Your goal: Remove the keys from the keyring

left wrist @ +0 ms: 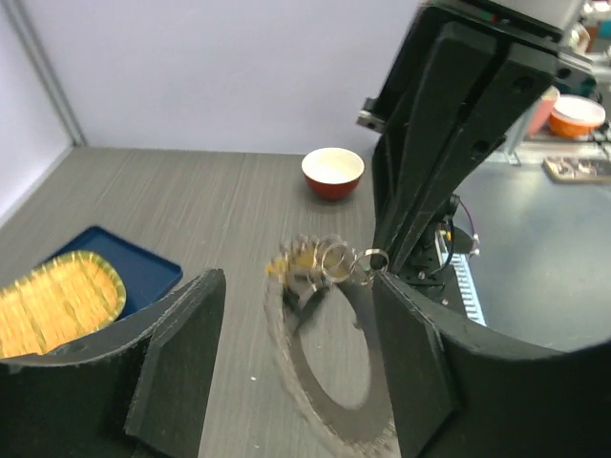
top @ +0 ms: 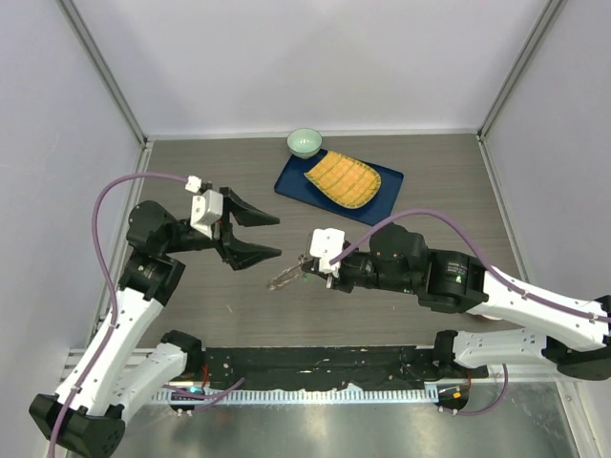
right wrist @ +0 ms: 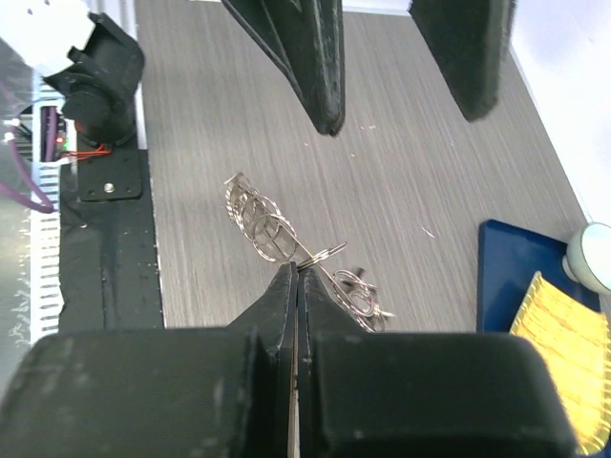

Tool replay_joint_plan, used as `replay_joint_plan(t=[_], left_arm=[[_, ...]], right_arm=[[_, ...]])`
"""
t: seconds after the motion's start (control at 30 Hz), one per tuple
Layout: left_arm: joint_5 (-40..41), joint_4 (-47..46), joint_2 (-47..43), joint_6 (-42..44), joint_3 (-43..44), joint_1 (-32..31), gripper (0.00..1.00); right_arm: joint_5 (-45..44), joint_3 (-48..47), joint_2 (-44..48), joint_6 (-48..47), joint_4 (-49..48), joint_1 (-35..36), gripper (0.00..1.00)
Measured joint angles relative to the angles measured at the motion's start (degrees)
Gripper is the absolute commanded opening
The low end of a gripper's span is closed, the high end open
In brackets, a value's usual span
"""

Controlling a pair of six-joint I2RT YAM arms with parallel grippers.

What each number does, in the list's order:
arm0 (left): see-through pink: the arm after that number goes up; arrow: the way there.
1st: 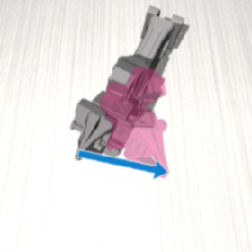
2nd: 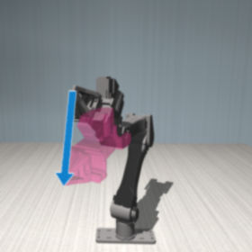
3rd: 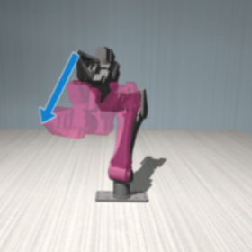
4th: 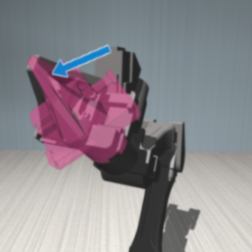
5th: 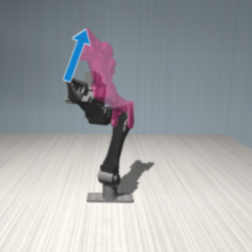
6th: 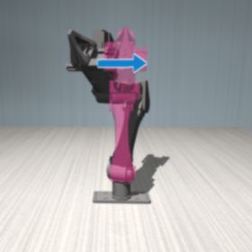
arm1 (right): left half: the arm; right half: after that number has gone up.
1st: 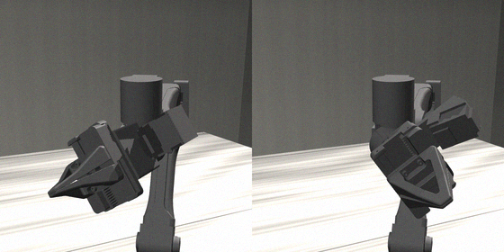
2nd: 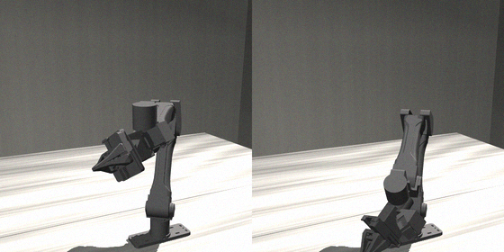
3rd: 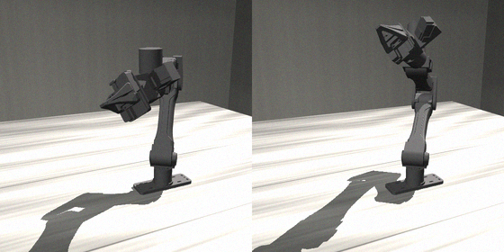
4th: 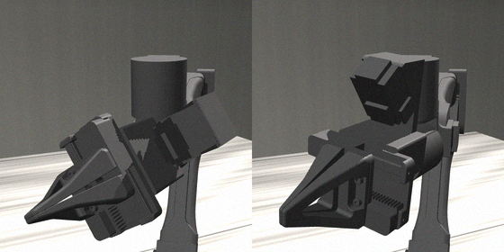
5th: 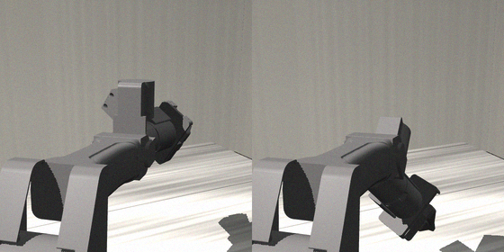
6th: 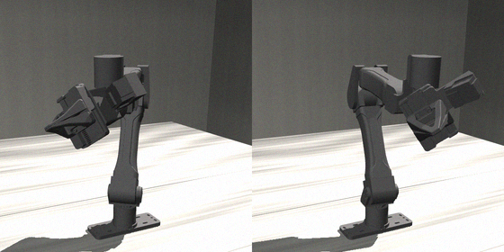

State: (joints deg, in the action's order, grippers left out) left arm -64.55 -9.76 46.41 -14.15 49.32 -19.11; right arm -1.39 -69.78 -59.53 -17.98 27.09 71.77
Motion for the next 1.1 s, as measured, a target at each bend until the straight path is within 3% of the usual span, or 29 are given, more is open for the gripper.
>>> replay_joint_plan(t=[0.2,0.37,0.73,0.93,1.1], left_arm=[[-0.15,1.70,0.37,9.88,1.97,-5.92,0.62],[-0.98,11.85,1.01,21.84,6.58,-7.85,0.60],[-2.34,33.64,5.51,37.48,15.89,-12.07,0.57],[1.99,48.65,9.66,47.39,21.84,-18.38,0.56],[4.04,54.21,10.34,51.28,22.16,-19.96,0.50]], right_arm=[[6.67,0.07,-0.13,-1.05,-0.07,0.00,0.01],[10.73,0.11,-0.13,-1.40,-0.09,0.00,0.01],[13.57,0.15,-0.13,-1.62,-0.76,0.00,0.01],[14.27,0.22,-0.13,-1.68,-1.36,0.00,0.01],[14.91,0.70,-0.13,-1.68,-1.38,0.02,0.01]])
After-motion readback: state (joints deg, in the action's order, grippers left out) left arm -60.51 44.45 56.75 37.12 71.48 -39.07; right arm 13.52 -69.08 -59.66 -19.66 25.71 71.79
